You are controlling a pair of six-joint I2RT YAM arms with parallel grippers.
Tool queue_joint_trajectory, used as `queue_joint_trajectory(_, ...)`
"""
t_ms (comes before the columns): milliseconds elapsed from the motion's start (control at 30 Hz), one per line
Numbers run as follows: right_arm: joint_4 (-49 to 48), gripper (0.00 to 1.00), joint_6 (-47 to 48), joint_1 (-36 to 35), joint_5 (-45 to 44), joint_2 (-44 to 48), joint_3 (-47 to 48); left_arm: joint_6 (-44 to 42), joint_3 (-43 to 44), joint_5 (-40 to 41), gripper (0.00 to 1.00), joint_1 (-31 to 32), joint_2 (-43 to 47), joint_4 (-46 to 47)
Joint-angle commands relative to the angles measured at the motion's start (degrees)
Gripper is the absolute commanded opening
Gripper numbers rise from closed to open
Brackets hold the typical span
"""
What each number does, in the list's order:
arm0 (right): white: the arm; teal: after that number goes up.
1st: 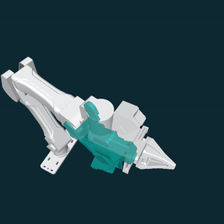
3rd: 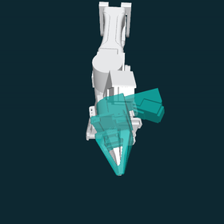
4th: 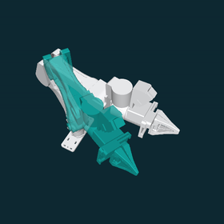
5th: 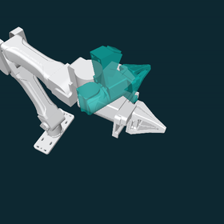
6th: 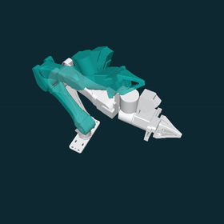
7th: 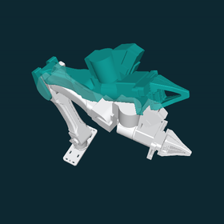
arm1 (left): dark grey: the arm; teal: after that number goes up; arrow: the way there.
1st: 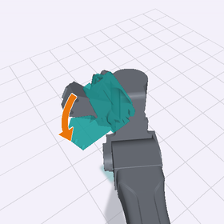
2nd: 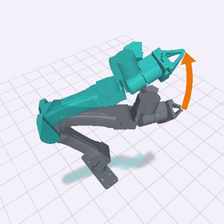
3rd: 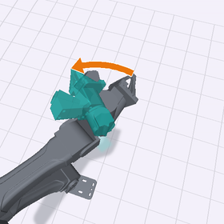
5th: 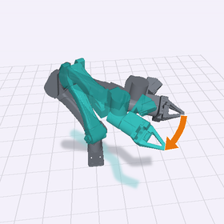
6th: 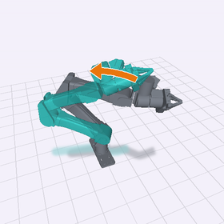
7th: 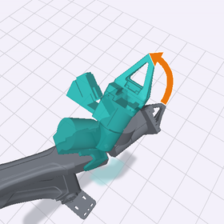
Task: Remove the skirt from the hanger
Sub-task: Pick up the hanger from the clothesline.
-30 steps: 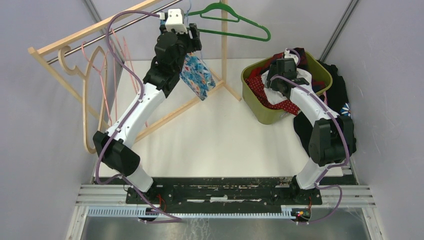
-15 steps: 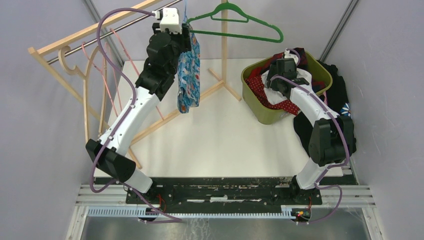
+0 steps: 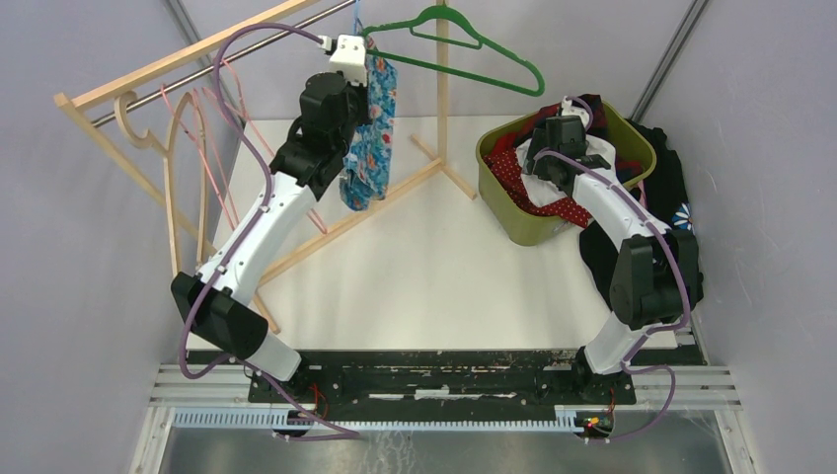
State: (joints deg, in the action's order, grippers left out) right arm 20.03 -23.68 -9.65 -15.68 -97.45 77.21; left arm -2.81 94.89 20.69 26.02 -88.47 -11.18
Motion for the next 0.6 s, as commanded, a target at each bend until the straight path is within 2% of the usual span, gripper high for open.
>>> queue_joint_trajectory(0, 1.6, 0.75, 0.9, 0.3, -2.0, 2.4, -1.1, 1.6, 3.5, -0.8, 0.03, -0.5, 1.1, -1.4)
queue_joint_trajectory(100, 1.3, 0.75, 0.8, 0.2, -1.9, 2.5, -1.9, 1.7, 4.6, -1.0, 0.03, -0.6, 0.8, -1.9)
queue_joint_trajectory(300, 1.2, 0.74, 0.7, 0.3, -1.8, 2.3, -2.3, -0.5, 1.7, -2.1, 0.03, -0.7, 2.8, 9.7)
queue_joint_trajectory(567, 1.1, 0.74, 0.3, 0.3, -1.6, 1.7, -2.3, -5.5, 3.6, -3.2, 0.03, -0.6, 5.9, 19.0)
